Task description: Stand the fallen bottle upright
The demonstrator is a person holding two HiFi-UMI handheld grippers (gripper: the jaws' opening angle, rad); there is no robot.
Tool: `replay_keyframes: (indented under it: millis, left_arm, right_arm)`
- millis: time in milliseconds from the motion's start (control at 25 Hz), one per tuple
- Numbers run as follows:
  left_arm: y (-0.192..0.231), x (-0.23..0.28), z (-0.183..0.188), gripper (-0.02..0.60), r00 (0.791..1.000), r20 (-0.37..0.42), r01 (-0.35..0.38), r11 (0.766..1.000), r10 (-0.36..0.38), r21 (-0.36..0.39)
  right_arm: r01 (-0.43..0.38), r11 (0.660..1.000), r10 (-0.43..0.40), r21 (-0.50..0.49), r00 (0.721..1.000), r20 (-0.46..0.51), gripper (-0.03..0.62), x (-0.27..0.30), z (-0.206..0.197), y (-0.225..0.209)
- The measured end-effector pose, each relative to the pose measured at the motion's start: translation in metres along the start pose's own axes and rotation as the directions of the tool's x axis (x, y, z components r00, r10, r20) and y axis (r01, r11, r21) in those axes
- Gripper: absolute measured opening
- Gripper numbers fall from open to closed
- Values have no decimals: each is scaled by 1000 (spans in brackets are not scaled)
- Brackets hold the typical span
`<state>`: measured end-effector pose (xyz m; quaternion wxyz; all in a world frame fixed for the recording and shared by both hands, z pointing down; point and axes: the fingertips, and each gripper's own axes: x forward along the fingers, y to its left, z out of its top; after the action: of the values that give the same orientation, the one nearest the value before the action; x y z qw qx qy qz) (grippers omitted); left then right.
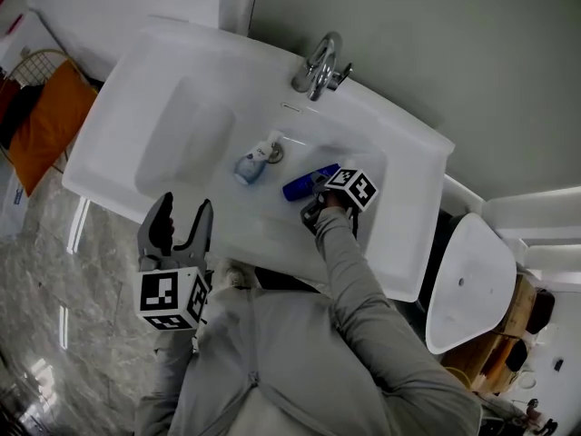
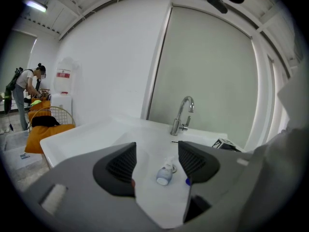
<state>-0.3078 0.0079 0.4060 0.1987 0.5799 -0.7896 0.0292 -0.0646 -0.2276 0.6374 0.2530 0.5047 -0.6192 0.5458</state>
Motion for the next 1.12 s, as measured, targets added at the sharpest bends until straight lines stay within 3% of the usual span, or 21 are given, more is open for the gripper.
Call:
replay_keyframes:
  millis: [240, 680, 920, 1120]
  left_arm:
    - [8, 5, -5, 322, 999, -21, -31, 999, 31, -13]
    - [19, 8, -8, 322, 997, -47, -63, 998, 62, -25]
    - [20, 13, -9, 322, 996, -56, -66, 997, 64, -29]
    - [16, 13, -9, 322, 997, -58, -59, 998, 57, -26]
  right_arm:
    - [83, 996, -82, 32, 996, -46, 238, 21, -2, -3]
    - [229, 973, -231, -29, 969, -84, 270, 49, 0, 7]
    - [291, 952, -301, -97, 946, -115, 290, 61, -4, 9]
    - [337, 911, -368, -236, 924, -101, 295, 64, -10, 11]
